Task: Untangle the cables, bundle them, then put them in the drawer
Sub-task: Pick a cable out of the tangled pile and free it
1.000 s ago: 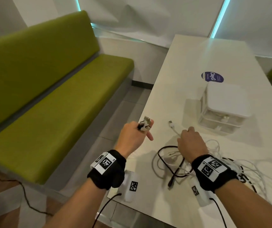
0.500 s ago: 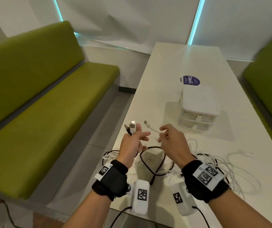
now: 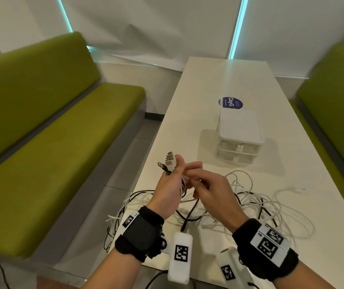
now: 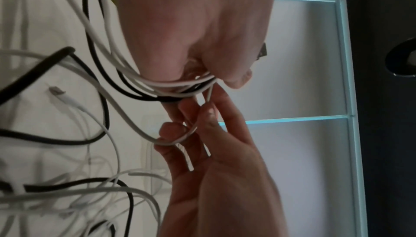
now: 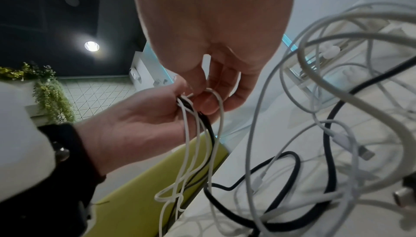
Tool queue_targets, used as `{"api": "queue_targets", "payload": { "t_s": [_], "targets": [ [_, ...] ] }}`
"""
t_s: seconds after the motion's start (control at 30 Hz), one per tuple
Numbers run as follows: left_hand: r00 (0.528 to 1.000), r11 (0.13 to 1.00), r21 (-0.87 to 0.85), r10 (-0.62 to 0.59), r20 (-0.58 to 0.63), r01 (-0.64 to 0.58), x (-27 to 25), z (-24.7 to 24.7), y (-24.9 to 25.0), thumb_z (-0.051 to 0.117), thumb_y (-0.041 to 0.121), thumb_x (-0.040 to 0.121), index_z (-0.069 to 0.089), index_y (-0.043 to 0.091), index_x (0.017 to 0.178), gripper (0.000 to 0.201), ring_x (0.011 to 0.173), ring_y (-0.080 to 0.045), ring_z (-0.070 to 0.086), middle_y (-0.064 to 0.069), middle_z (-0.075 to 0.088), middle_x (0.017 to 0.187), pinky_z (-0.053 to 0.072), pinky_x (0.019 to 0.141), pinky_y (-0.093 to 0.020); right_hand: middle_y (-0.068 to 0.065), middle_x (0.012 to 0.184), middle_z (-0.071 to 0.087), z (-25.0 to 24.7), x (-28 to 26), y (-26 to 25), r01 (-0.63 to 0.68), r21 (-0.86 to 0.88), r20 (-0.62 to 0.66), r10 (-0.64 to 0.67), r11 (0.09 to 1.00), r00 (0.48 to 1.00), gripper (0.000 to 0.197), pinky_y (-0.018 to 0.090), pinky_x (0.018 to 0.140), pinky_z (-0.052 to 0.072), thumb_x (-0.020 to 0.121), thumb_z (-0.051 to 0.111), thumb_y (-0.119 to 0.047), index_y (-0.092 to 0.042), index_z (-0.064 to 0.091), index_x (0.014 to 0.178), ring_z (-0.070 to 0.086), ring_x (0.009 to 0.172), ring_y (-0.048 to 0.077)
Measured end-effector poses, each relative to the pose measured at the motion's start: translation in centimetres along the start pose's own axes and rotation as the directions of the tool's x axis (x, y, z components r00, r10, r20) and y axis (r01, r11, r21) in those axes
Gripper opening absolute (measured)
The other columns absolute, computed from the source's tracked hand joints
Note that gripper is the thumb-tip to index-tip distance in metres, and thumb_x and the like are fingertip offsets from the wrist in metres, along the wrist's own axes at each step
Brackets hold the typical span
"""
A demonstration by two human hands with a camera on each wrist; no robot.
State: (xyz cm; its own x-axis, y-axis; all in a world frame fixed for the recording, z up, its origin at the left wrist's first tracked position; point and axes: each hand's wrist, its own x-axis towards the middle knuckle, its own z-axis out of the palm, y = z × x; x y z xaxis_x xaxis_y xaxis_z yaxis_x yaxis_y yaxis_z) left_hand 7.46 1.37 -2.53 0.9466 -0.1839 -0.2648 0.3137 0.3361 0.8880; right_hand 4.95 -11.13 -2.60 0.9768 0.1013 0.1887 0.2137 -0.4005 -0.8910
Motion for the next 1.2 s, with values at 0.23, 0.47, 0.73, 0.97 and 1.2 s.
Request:
{"api": "queue_targets", "payload": {
  "t_s": [0.23,0.47,0.73,0.97,1.2],
  "targets": [
    [0.997,0.998,-0.026,-0.056,0.053,0.058,0.2,-0.4,-0.5,0.050,0.056,0.088,0.070,0.005,0.114,0.061,0.102,-0.026,0.062,-0.017,0.067,0.109,0.045,0.091,-0.036,-0.016,0.081,0.069,0.1,-0.3,0.7,0.006,0.095,-0.004,-0.006,0.996,1.000,0.033,0.012,0.070,0.045,0.091,0.057,0.004,-0.021,0.076,0.101,0.064,0.075,0.004],
    [0.996,0.991,0.132,0.024,0.085,-0.035,1.0,0.6,0.3,0.034,0.050,0.100,0.071,0.004,0.112,0.060,0.110,-0.028,0.065,-0.020,0.067,0.118,0.053,0.092,-0.039,-0.010,0.066,0.062,-0.8,0.1,1.1,-0.076,0.183,0.020,0.074,0.980,0.997,0.015,0.025,0.056,0.047,0.095,0.057,-0.008,-0.018,0.068,0.100,0.055,0.054,0.009],
    [0.986,0.987,0.084,0.128,0.110,-0.138,2.1,0.8,2.5,0.023,0.050,0.101,0.071,-0.001,0.094,0.070,0.100,-0.028,0.070,-0.022,0.073,0.098,0.050,0.094,-0.035,0.006,0.055,0.049,-2.4,2.1,2.0,-0.238,0.184,0.333,0.167,0.954,0.928,0.037,0.033,0.066,0.045,0.097,0.057,-0.038,-0.018,0.060,0.066,0.055,0.051,0.021],
    [0.978,0.981,-0.081,0.182,0.100,-0.175,2.0,-0.4,4.3,0.024,0.052,0.099,0.074,0.013,0.070,0.071,0.043,-0.015,0.050,-0.002,0.046,0.045,0.057,0.068,-0.033,0.002,0.058,0.022,-2.5,2.4,1.7,-0.378,0.350,0.495,0.174,0.857,0.851,0.045,0.033,0.059,0.046,0.097,0.058,-0.025,-0.011,0.038,0.060,0.028,0.047,0.018],
    [0.943,0.834,0.443,0.264,0.202,-0.328,0.7,-2.1,5.8,0.036,0.049,0.095,0.075,0.002,0.083,0.063,0.044,-0.011,0.035,-0.006,0.046,0.050,0.031,0.046,-0.017,0.001,0.054,0.038,-2.5,2.7,2.2,-0.258,-0.023,0.425,0.243,0.966,0.872,0.044,0.024,0.051,0.037,0.095,0.059,-0.042,-0.017,0.051,0.060,0.045,0.047,0.016]
  ]
}}
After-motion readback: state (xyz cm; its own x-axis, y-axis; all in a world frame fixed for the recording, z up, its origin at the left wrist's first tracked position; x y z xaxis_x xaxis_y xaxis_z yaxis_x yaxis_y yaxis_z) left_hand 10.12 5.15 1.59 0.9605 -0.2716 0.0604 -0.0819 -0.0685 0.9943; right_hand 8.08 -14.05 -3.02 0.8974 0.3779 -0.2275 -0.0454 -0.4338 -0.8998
